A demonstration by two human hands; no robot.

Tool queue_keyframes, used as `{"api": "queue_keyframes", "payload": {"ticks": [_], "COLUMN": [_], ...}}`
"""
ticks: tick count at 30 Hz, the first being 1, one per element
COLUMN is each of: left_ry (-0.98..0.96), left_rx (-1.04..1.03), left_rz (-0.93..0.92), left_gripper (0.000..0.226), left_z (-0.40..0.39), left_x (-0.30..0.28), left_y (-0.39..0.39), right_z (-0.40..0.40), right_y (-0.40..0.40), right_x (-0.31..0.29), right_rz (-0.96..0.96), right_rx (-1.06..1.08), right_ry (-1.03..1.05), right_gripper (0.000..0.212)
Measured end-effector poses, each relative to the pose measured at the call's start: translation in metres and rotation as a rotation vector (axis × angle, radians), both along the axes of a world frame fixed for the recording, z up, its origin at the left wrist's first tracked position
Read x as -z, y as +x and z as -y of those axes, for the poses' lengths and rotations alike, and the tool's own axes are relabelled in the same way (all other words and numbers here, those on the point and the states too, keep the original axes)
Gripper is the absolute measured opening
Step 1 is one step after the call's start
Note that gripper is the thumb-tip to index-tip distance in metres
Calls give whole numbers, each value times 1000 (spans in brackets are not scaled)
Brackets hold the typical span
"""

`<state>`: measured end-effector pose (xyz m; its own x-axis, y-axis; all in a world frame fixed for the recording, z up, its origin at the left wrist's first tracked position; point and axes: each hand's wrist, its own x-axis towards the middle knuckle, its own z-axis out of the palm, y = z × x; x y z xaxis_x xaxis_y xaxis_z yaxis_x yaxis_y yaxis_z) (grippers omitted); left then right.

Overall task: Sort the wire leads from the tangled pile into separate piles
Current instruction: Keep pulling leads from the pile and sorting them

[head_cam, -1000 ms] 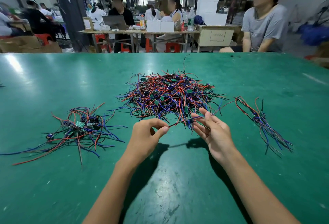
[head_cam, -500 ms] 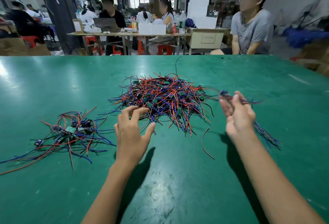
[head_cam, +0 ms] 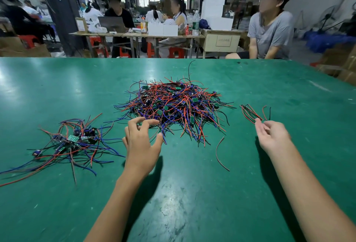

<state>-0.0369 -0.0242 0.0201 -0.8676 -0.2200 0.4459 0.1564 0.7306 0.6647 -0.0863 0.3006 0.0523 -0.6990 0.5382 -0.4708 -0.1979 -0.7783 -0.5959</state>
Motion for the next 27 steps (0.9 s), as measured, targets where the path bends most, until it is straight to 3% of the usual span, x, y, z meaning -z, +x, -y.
{"api": "queue_keyframes", "payload": {"ticks": [2, 3, 6, 7, 9, 11, 14, 20, 25, 27], "left_ry": [-1, -3, -13, -17, -24, -37, -67, -122, -198, -182], "left_rx": [15, 25, 49, 58, 88, 129, 174, 256, 271, 262], "left_rz": [4, 7, 17, 19, 27, 30, -1, -12, 21, 64], "left_gripper": [28, 28, 25, 23, 21, 20, 19, 16, 15, 15], "left_z": [-2, -3, -4, -4, -5, -8, -12, -18, -21, -22], "left_x": [0, 1, 4, 5, 8, 10, 14, 19, 24, 25], "left_y": [0, -1, 0, 0, 0, 0, -1, 4, 4, 5], "right_z": [17, 27, 54, 60, 69, 75, 86, 96, 112, 117], "right_y": [9, 13, 16, 15, 13, 9, 5, 13, 17, 20], "right_x": [0, 2, 23, 31, 39, 45, 54, 57, 56, 52], "right_rz": [17, 54, 260, 319, 339, 239, 172, 54, -102, -174], "right_rx": [-136, -233, -506, -517, -428, -388, -534, -427, -402, -284], "right_ry": [175, 360, 1233, 1458, 1697, 1833, 1977, 2058, 2184, 2152], "right_gripper": [19, 15, 19, 25, 29, 22, 25, 40, 12, 9]}}
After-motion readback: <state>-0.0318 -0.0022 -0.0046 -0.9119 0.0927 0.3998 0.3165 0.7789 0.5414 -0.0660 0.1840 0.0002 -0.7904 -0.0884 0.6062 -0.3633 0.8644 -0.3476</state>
